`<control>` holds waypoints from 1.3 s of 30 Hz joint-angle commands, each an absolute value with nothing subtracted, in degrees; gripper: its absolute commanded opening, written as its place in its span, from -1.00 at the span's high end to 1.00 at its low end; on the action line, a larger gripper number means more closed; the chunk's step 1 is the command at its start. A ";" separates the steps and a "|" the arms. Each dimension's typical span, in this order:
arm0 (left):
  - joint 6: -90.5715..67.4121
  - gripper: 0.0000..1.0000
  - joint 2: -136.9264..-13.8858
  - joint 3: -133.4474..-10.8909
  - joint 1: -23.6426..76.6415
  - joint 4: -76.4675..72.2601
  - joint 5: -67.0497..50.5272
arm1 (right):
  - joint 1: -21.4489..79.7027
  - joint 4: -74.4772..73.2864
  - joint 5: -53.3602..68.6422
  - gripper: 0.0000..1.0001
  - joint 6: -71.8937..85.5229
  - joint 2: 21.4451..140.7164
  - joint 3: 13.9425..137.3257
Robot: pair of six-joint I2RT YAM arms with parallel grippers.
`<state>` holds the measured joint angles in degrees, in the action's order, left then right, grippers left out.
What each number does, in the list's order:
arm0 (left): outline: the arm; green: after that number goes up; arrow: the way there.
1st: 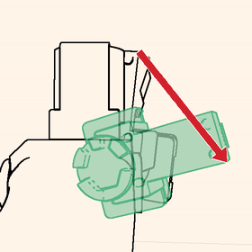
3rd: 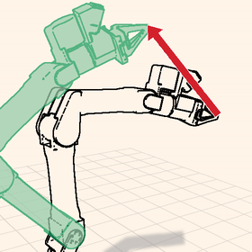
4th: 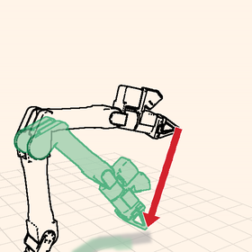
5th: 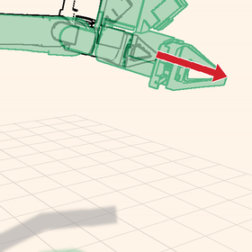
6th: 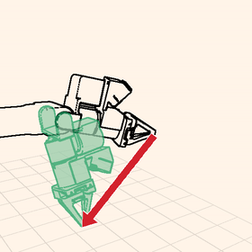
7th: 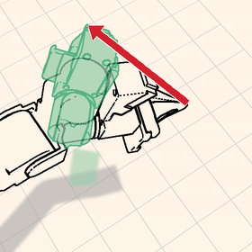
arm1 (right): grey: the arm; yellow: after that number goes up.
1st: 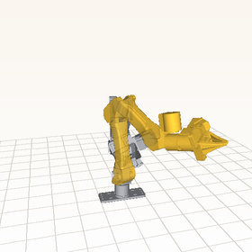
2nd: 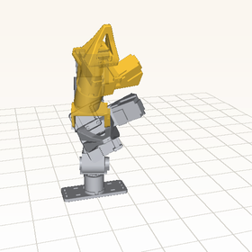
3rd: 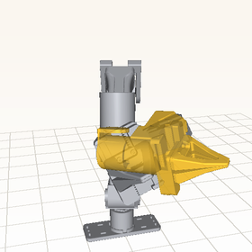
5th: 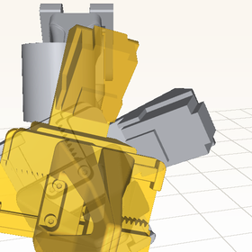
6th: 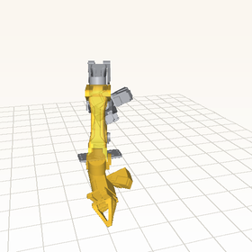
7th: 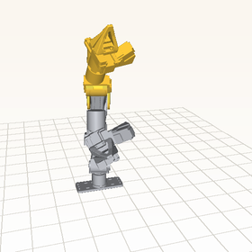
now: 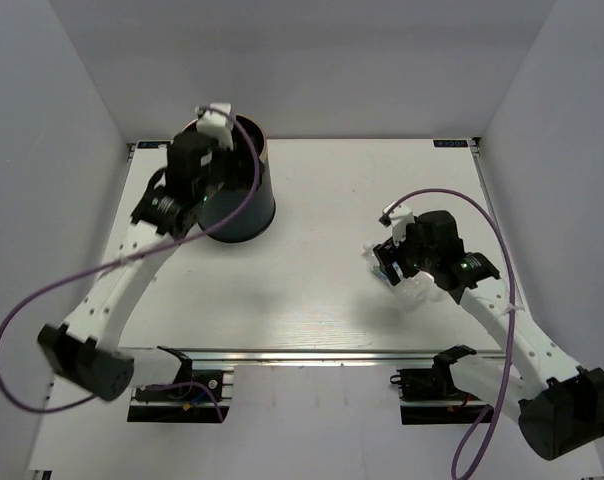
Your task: Put the plastic bottles in the bin
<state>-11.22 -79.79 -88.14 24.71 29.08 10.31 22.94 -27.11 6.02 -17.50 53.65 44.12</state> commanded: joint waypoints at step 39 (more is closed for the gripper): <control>-5.27 -0.91 -39.81 -45.79 26.63 17.14 -26.02 | 25.13 -30.15 2.99 -0.34 -23.20 89.65 53.88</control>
<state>-5.80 -40.38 -46.19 26.50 17.10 -25.54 24.29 -27.09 0.60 -23.14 87.15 54.24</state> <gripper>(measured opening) 0.956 0.673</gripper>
